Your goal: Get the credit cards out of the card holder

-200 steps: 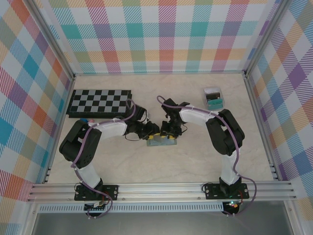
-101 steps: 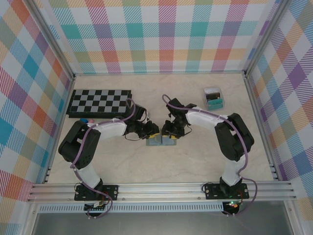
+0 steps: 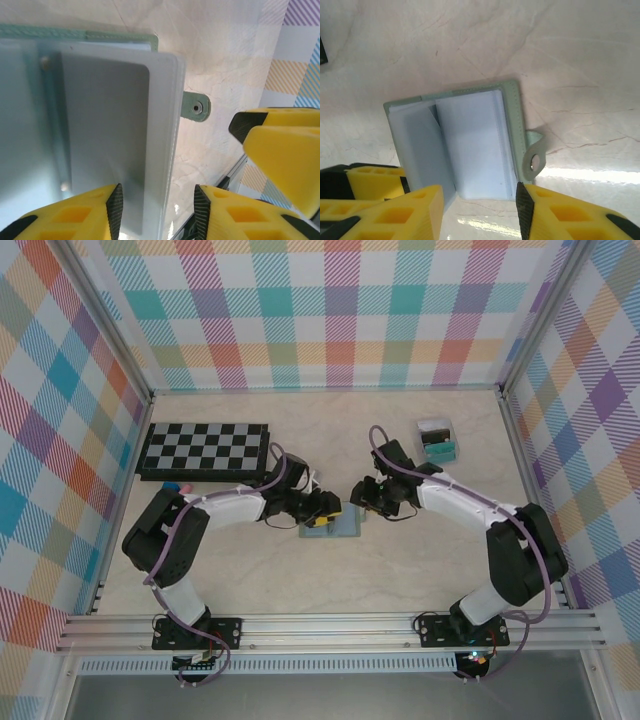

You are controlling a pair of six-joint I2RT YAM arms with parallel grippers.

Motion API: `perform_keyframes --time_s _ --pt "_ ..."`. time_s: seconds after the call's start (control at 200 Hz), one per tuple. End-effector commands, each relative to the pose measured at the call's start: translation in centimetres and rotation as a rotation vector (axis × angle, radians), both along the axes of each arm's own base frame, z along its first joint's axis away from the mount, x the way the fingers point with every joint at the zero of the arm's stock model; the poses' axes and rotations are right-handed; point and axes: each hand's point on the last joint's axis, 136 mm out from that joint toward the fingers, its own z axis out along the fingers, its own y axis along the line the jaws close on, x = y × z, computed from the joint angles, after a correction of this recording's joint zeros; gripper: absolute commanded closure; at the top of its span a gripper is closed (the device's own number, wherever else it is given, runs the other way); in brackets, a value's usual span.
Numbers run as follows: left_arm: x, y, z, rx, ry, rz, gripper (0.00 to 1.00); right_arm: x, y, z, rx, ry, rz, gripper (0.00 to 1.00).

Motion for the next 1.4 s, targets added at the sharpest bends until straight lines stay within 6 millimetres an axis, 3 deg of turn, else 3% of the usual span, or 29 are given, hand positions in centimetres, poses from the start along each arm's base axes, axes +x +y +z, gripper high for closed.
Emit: perform_keyframes --time_s 0.0,0.49,0.9,1.395 --pt "0.7 -0.8 1.1 -0.017 -0.020 -0.006 0.53 0.8 -0.3 1.1 0.012 -0.054 -0.023 0.55" --pt "1.2 3.1 -0.6 0.226 -0.056 0.078 0.55 0.3 2.6 -0.8 0.094 0.051 0.098 0.58" --pt "1.2 4.1 -2.4 0.278 -0.007 0.114 0.67 0.1 3.4 -3.1 0.065 0.151 0.133 0.63" --pt "1.3 4.6 -2.9 0.291 0.013 0.126 0.68 -0.4 3.9 -5.0 -0.006 0.208 0.179 0.58"
